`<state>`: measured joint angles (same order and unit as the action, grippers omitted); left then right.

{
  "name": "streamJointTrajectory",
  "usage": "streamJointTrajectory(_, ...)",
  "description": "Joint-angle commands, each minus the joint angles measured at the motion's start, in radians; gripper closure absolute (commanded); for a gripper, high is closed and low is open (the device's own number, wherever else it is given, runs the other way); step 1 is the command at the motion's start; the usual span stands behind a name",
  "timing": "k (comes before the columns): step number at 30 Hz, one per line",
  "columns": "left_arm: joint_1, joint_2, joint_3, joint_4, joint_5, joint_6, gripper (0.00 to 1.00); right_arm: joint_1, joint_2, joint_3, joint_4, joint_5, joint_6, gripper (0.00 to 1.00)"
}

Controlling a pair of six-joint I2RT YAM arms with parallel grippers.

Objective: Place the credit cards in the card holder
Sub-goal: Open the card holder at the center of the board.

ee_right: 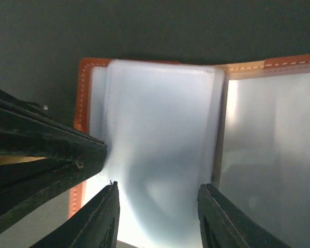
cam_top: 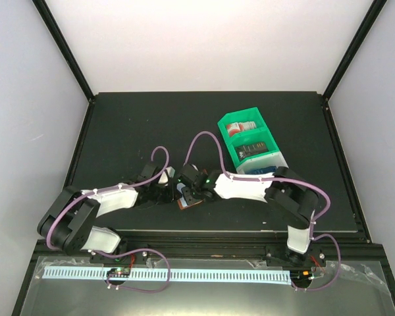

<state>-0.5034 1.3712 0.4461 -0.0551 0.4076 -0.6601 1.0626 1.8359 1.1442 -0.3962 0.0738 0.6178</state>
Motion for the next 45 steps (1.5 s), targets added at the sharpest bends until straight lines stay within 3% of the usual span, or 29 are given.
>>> streamJointTrajectory(1,0.007,0.046,0.017,-0.037,-0.017,0.019,0.99,0.036,0.047,0.064,-0.086,0.141,-0.015,0.54)
streamJointTrajectory(14,0.009,0.061,-0.017,-0.027,-0.035,-0.002,0.98,0.082,0.119,0.074,-0.14,0.322,0.016,0.34)
streamJointTrajectory(27,0.02,0.062,-0.056,-0.02,-0.049,0.003,0.98,0.075,0.104,0.102,-0.233,0.519,0.209,0.43)
streamJointTrajectory(45,0.02,-0.022,-0.031,0.002,0.061,0.026,0.98,0.024,0.084,0.079,-0.34,0.504,0.353,0.48)
